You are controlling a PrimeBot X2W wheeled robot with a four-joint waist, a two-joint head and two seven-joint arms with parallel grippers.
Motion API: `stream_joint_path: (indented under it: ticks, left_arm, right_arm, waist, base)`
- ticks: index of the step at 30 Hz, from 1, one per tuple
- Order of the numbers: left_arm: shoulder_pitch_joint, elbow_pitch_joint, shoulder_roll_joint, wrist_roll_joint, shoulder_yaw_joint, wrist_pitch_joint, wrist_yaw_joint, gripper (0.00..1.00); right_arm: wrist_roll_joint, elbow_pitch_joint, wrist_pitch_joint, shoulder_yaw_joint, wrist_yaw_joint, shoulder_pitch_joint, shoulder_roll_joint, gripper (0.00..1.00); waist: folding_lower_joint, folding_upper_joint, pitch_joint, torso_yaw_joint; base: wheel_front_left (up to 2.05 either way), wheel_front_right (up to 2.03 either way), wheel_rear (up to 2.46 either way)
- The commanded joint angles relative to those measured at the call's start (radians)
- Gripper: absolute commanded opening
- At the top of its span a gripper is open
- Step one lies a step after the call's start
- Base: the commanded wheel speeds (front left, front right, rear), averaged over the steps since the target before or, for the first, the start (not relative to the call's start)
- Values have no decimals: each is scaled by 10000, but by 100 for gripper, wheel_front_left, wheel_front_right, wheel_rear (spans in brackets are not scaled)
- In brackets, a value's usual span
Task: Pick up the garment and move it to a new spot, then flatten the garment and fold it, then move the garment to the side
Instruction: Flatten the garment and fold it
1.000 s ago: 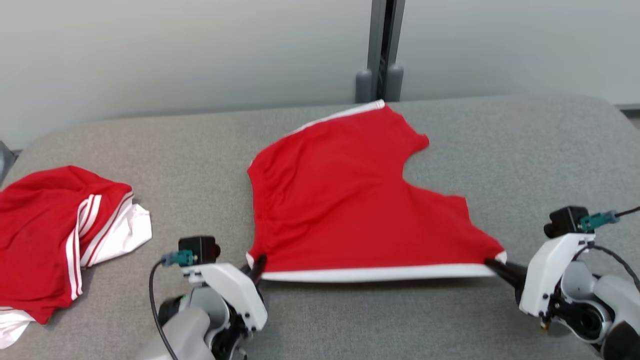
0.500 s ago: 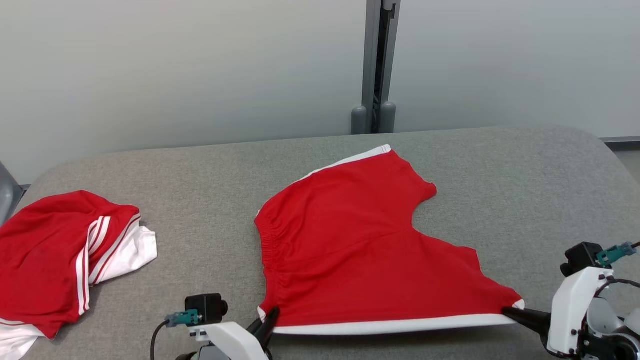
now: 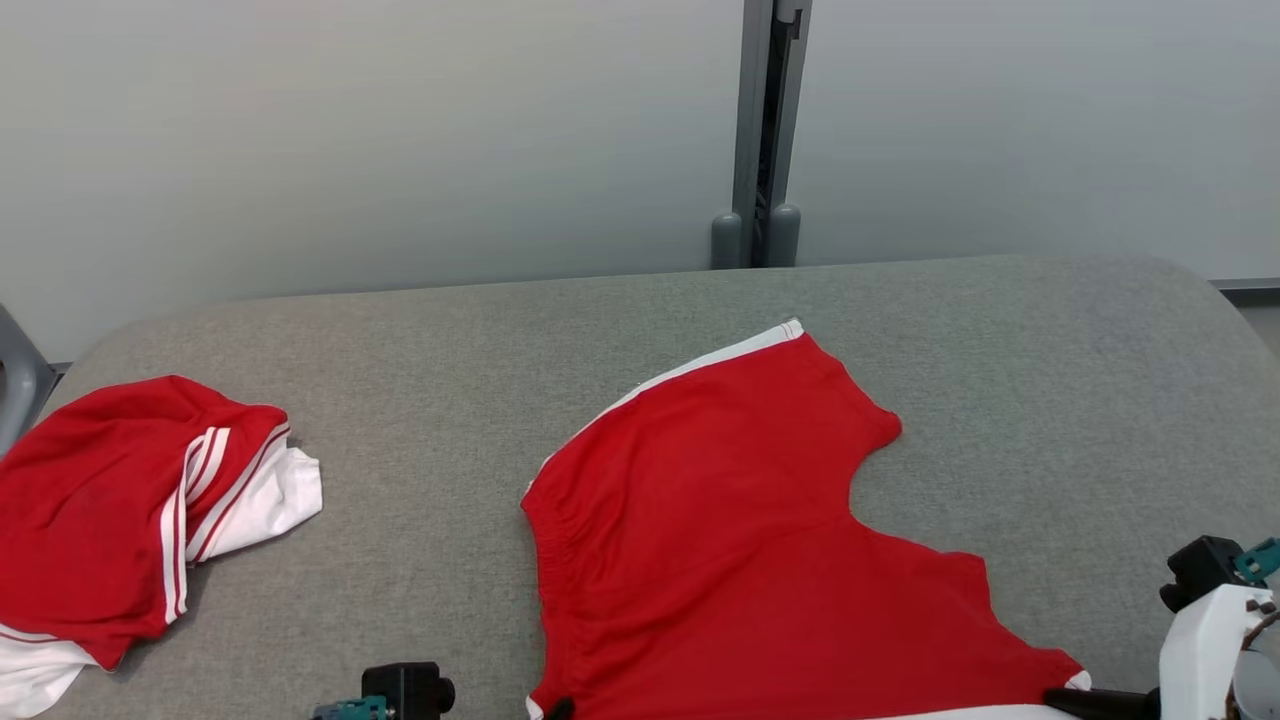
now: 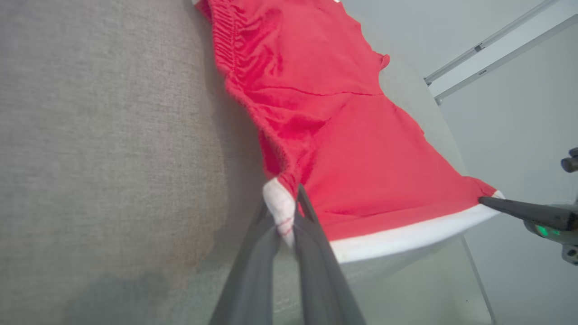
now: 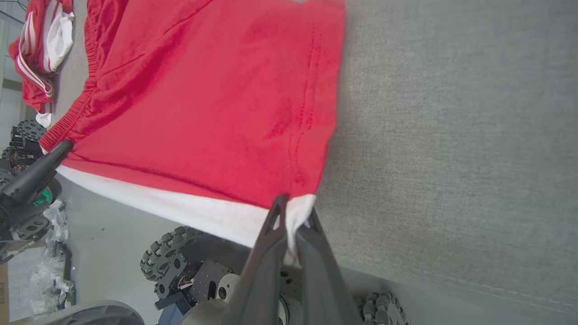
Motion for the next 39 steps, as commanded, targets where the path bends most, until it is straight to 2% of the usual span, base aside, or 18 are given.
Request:
stream_joint_path:
  ticks: [1, 5, 9, 16, 23, 31, 39]
  left_arm:
    - [80, -107, 204, -53, 70, 32, 120, 0]
    - [524, -1388, 572, -151, 25, 514, 755, 0]
    - [642, -2156, 714, -363, 54, 947, 1173, 0]
    - [269, -2916, 574, -1604, 556, 2290, 1949, 0]
    - [-791, -3222, 228, -2778, 1062, 3682, 2542, 0]
    - [-2683, -2618, -220, -3229, 1589, 4425, 2735, 0]
    - [-3991, -1820, -588, -3269, 1522, 4891, 2451, 0]
  right_arm:
    - [93, 9, 18, -19, -29, 128, -185, 0]
    - [103, -514, 50, -83, -27, 86, -532, 0]
    - [48, -818, -37, -232, -27, -197, -698, 0]
    - [-351, -970, -114, -544, -24, -1085, -723, 0]
    - [-849, -661, 353, -971, -23, -2561, -625, 0]
    - [-1441, 270, 1173, -1253, -18, -4320, -5, 0]
    - [-1972, 1297, 1676, -1322, -17, -5536, 697, 0]
  waist:
    - [0, -1, 15, 7]
    - [0, -1, 102, 8]
    - [0, -1, 236, 21]
    - [0, -1, 715, 295]
    - [0, -1, 1639, 998]
    - [0, -1, 2527, 1756]
    - [0, -1, 3247, 2110]
  base:
    - [0, 0, 0]
    - [0, 0, 0]
    - [0, 0, 0]
    - [0, 0, 0]
    - [0, 0, 0]
    - [0, 0, 0]
    - [0, 0, 0]
